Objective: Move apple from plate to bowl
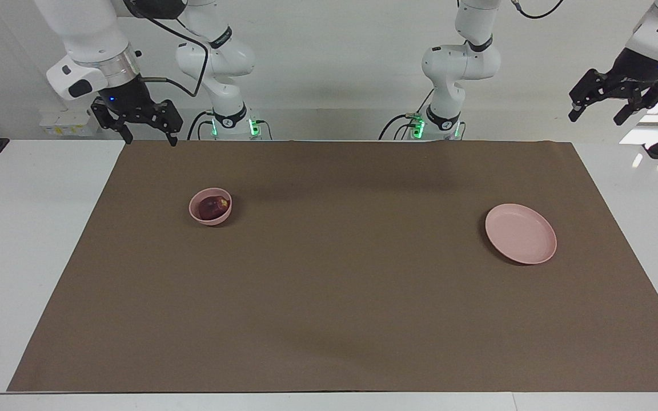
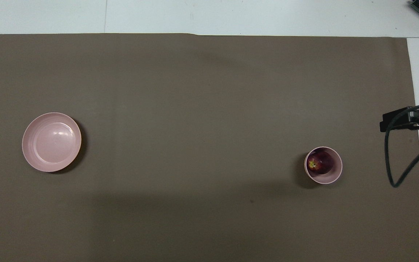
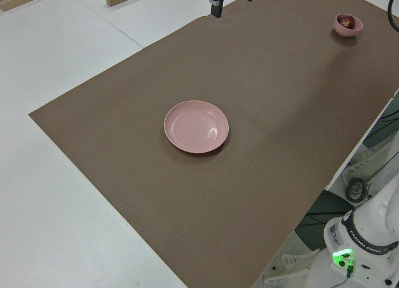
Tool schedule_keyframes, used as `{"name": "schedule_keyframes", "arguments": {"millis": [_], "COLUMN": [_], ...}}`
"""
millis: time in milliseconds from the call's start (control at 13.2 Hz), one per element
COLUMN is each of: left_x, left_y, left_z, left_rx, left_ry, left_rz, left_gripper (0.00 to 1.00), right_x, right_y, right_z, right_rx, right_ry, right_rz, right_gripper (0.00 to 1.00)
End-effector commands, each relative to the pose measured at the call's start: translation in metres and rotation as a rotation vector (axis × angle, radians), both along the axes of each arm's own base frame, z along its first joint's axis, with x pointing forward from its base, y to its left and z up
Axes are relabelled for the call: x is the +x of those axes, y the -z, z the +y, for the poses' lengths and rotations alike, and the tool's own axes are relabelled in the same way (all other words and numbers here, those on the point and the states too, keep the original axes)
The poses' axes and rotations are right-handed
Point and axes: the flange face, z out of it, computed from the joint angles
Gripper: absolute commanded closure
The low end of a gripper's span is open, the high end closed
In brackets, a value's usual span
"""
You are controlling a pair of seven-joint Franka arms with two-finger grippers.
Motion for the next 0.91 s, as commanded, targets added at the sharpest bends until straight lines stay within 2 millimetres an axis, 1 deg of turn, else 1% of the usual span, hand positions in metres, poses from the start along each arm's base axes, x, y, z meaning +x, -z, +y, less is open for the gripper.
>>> {"name": "schedule_keyframes", "arguments": {"millis": [0, 75, 302, 377, 528, 604, 830], "left_x": [0.001, 0.002, 0.008, 0.008, 0.006, -0.006, -0.006], "left_y": [-0.002, -0.002, -0.004, -0.004, -0.006, -0.011, -0.01], "left_z": [-0.005, -0.012, -0.024, -0.026, -0.037, -0.034, -0.032], "left_rx": [0.007, 0.008, 0.008, 0.007, 0.012, 0.003, 0.004], "left_ry": [0.02, 0.035, 0.051, 0.053, 0.074, 0.07, 0.067], "left_rz": [-0.007, -0.008, -0.042, -0.042, -0.036, -0.021, -0.017], "left_gripper": [0.0, 0.0, 0.0, 0.0, 0.0, 0.0, 0.0], "right_x": [0.003, 0.002, 0.002, 0.002, 0.002, 0.002, 0.002], "right_y": [-0.005, -0.002, -0.001, -0.002, -0.003, -0.001, -0.001], "right_z": [0.003, 0.002, 0.003, 0.004, 0.004, 0.004, 0.005], "right_rx": [0.031, 0.027, 0.028, 0.024, 0.024, 0.024, 0.024], "right_ry": [0.018, 0.017, 0.005, 0.002, 0.002, 0.003, 0.0], "right_rz": [-0.008, -0.007, -0.005, -0.013, -0.019, -0.013, -0.013], "right_gripper": [0.0, 0.0, 0.0, 0.0, 0.0, 0.0, 0.0]}}
